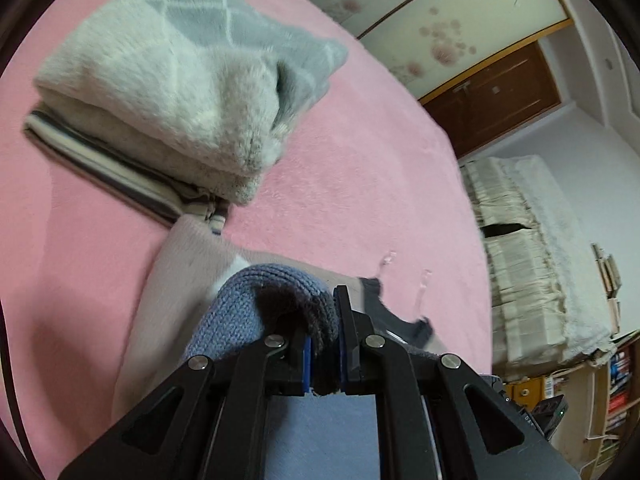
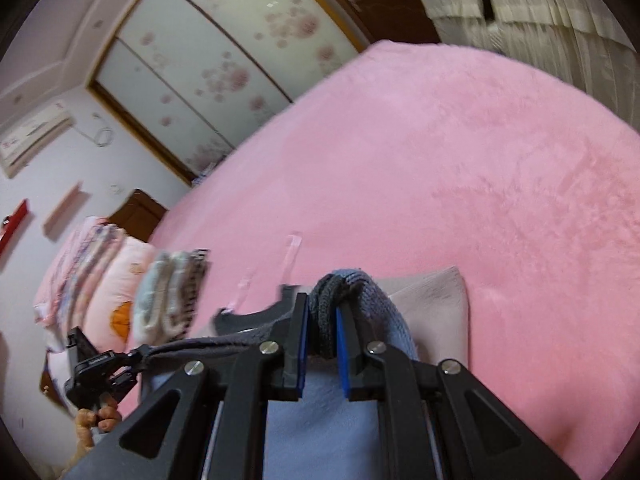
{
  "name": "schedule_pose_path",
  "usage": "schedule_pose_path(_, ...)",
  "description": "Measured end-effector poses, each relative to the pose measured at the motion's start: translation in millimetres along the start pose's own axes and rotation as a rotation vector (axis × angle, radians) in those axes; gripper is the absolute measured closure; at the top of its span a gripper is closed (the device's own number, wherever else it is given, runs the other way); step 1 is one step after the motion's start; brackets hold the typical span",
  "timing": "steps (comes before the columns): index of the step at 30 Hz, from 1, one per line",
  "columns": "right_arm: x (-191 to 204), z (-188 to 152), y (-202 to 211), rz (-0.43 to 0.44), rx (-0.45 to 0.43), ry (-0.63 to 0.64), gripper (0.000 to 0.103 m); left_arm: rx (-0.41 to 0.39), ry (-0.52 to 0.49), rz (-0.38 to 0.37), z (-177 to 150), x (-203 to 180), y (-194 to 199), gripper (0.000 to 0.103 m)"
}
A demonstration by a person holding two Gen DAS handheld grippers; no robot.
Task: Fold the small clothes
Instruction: 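Lift the hem with both grippers and fold it over onto the collar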
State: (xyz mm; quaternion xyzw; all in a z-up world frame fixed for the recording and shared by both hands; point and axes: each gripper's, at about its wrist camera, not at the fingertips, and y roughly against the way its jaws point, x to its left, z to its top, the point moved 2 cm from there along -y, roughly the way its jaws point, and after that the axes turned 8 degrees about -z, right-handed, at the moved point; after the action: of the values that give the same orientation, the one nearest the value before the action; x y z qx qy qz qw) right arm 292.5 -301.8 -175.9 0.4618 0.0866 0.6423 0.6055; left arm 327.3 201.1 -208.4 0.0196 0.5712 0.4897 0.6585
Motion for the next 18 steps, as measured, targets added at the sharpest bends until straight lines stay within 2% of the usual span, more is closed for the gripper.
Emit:
schedule_pose_path(4, -22.1, -4.3, -32.4, -0.037, 0.070, -0.077, 0.089, 0.043, 0.048, 0.025, -0.3, 17.9, -35.0, 0.092)
schedule_pose_path(6, -29.1, -4.4, -38.5, -0.030, 0.097, -0.116, 0.076, 0.054, 0.071, 0.006, 0.9, 21.2, -40.3, 0.087)
schedule_pose_path(7, -30.7, -3.5, -37.2, -0.021, 0.095, -0.126, 0.075, 0.057, 0.061, -0.004, 0.9, 19.0, -39.5, 0.084)
schedule_pose_path(8, -30.7, -3.0, -33.3, -0.017, 0.086, -0.127, 0.072, 0.060, 0.042, -0.014, -0.6, 15.0, -36.4, 0.075)
schedule_pose_path(9, -29.9, -1.7, -27.9, -0.015, 0.072, -0.124, 0.067, 0.051, 0.026, -0.019, 1.0, 13.0, -31.5, 0.054)
schedule_pose_path(10, -28.9, -1.3, -21.9, -0.012, 0.058, -0.122, 0.063, 0.019, 0.005, -0.022, 2.2, 7.8, -24.0, 0.043)
schedule_pose_path(11, -28.0, 0.7, -13.2, -0.012, 0.032, -0.117, 0.054, -0.023, -0.009, -0.025, 4.4, 3.4, -15.7, 0.030)
schedule_pose_path(12, -26.9, 3.7, -9.8, -0.018, 0.015, -0.112, 0.047, -0.060, -0.022, -0.026, 6.2, -0.4, -7.3, 0.022)
schedule_pose_path(15, -24.7, 8.2, 6.4, -0.038, -0.039, -0.083, 0.042, -0.134, -0.086, -0.031, 14.7, -14.0, 14.0, 0.019)
schedule_pose_path(18, -21.0, 10.9, 1.6, -0.098, -0.023, -0.008, 0.042, -0.123, -0.196, 0.056, 17.1, -24.2, 12.7, 0.019)
